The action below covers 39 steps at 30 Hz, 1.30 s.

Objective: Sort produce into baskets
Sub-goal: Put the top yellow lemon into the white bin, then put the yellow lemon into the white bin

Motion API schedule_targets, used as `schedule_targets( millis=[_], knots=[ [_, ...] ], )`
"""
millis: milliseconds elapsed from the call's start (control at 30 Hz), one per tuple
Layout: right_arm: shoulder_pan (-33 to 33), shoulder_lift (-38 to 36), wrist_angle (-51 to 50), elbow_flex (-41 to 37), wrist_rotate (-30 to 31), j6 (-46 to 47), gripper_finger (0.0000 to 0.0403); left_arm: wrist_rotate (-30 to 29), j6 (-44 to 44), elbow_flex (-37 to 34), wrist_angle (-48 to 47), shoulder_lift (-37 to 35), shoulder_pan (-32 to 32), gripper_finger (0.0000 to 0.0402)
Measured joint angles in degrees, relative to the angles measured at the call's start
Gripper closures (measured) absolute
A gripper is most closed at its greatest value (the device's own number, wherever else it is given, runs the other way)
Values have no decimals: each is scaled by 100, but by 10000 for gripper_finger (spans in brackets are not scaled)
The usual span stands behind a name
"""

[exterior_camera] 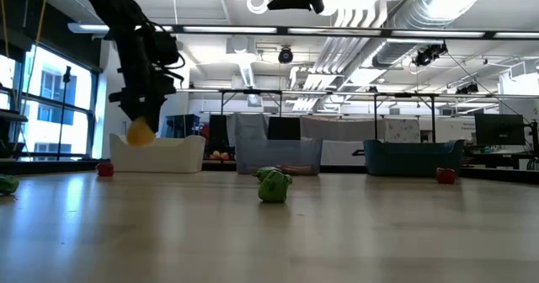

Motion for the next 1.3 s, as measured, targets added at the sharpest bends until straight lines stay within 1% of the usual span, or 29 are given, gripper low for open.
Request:
schedule_targets(
  millis=[133,233,333,433,533,600,667,767,867,967,1100,1200,1300],
  knots=[
    [0,0,-146,0,-7,-37,66,-18,48,0,-244,-8,0,151],
    [-9,0,-216,-2,-9,-43,66,-14,49,0,-439,-119,-2,125],
    [-37,0,-216,-2,-11,-42,66,-115,-74,0,-536,-425,-59,117],
    [-73,0,-234,-2,-11,-65,66,-180,-355,0,-680,-881,-157,115],
    [-74,0,-274,-2,11,-193,66,4,-694,0,-1028,-1433,-412,114],
    [-74,0,-301,-2,-45,-258,66,170,-964,0,-1343,-1819,-706,114],
    [-72,0,-324,-2,-153,-375,66,310,-1260,1,-1679,-2213,-1126,114],
    [-38,0,-367,-2,-220,-450,66,528,-1750,2,-2074,-2762,-1927,113],
    [-31,0,-404,-2,-217,-449,66,673,-2395,2,-2380,-3195,-2863,113],
    [-31,0,-462,-2,-220,-252,66,722,-3109,2,-2647,-3439,-3847,116],
    [17,0,-467,-2,-184,-149,66,595,-3982,2,-2936,-3412,-5231,119],
    [106,0,-472,-2,-52,-139,66,394,-4610,2,-2965,-3156,-6206,119],
    [175,0,-472,-2,-16,-138,66,307,-5204,4,-2906,-2769,-7015,119]
  ],
)
